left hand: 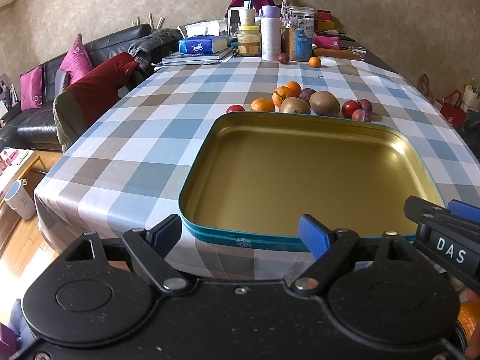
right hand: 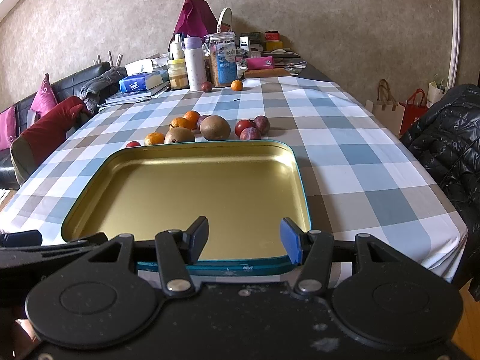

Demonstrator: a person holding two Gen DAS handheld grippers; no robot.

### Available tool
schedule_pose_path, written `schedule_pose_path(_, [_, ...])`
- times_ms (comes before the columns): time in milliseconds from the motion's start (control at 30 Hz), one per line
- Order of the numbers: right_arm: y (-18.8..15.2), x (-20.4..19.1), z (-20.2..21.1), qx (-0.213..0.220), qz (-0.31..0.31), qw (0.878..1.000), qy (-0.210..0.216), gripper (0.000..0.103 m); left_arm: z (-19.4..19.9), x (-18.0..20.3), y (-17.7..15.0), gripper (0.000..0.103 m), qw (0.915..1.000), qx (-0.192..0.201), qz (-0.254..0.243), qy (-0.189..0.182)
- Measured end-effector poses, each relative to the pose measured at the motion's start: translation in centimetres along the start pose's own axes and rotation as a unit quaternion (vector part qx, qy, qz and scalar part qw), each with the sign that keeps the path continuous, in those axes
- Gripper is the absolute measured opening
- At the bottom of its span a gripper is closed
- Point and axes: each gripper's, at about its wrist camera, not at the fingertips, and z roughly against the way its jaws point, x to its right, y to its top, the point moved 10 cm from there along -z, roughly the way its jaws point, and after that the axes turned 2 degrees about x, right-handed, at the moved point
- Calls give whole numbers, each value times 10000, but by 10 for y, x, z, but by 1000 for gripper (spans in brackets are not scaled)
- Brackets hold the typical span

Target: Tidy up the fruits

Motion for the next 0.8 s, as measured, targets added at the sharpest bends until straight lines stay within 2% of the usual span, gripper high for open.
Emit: schedule_pose_path(800, [-5, 0, -2, -46, 27, 10000, -25, 56, 0, 0, -9, 86, 10000, -61, -38, 27])
